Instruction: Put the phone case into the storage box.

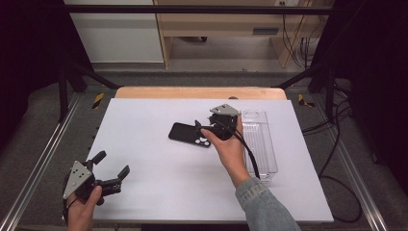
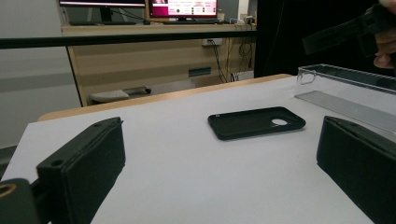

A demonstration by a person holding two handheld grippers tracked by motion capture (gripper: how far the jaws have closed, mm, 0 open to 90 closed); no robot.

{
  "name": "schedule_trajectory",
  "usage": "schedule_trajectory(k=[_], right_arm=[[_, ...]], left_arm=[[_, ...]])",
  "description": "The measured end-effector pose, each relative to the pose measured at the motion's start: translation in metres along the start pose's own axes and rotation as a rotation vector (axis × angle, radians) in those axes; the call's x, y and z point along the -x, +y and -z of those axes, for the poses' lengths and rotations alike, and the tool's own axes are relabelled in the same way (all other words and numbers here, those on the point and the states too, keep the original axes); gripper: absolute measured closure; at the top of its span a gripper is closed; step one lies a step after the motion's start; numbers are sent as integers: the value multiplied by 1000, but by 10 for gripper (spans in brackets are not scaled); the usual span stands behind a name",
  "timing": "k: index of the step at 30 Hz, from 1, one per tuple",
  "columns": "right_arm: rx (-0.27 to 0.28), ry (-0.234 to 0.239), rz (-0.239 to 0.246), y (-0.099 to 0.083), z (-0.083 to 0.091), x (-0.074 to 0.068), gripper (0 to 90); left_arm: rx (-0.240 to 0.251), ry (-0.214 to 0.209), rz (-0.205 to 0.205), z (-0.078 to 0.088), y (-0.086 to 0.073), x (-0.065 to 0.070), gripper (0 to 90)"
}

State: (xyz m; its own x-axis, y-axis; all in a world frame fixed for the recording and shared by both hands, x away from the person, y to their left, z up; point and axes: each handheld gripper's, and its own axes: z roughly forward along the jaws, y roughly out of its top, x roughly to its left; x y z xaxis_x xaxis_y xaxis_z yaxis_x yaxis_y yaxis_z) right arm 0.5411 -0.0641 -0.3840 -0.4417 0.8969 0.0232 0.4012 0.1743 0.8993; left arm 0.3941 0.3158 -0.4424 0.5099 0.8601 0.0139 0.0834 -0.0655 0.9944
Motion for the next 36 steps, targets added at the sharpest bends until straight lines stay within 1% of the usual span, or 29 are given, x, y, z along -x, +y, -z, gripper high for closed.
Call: schedule_trajectory(k=[4,5,6,8,9,11,15,17,18,20,21,23,25,28,29,30,31,32,33,36], right_arm=[[-37,-9,-16,-4,-13,2,85],[-65,-15,-13,-4,-19,2,104],[-74,-17,-6,-4,-22,3,106],[-81,-16,-13,-4,-24,4,107],[-86,-14,-25,-5,-25,5,110],[-95,-18,-31,-5,-28,6,114],[-125,-35,-11,-8,-33,8,130],[-143,-32,-11,-10,-35,10,123],[-151,-38,-5,-11,-37,10,126],[-168,-40,-10,-12,-39,11,136],[-168,-40,-10,-12,-39,11,136],[-175,-43,-4,-13,-40,11,147],[-198,-42,-2,-15,-41,10,165],[-226,-38,6,-18,-44,9,225],[-231,-41,18,-19,-45,8,267],[-240,-48,31,-20,-46,7,316],[-248,-67,55,-21,-47,7,345],[-254,-88,68,-22,-48,7,392],[-256,-93,71,-24,-49,7,419],[-274,-77,65,-29,-51,8,533]], left_arm=[[-1,-8,-2,0,-1,0,11],[0,-5,-1,-1,-1,-1,11],[1,0,8,-1,-2,-2,12],[9,5,20,-1,-1,-4,16],[13,4,18,0,-1,-4,16],[14,13,18,1,0,-4,14],[19,14,23,1,0,-5,14],[15,9,19,0,0,-4,14],[12,12,16,-1,0,-4,14],[11,40,0,-1,0,-3,16],[16,42,-2,-1,1,-3,16],[16,37,5,0,1,-3,16],[15,32,7,0,1,-3,16],[10,22,4,-1,0,-2,16],[9,19,2,-2,0,-1,16],[8,19,-2,-2,0,-1,15],[8,19,-6,-2,1,-1,16],[9,19,-8,-2,1,-1,16],[12,19,-6,-2,1,0,16],[10,18,-9,-2,1,0,16]])
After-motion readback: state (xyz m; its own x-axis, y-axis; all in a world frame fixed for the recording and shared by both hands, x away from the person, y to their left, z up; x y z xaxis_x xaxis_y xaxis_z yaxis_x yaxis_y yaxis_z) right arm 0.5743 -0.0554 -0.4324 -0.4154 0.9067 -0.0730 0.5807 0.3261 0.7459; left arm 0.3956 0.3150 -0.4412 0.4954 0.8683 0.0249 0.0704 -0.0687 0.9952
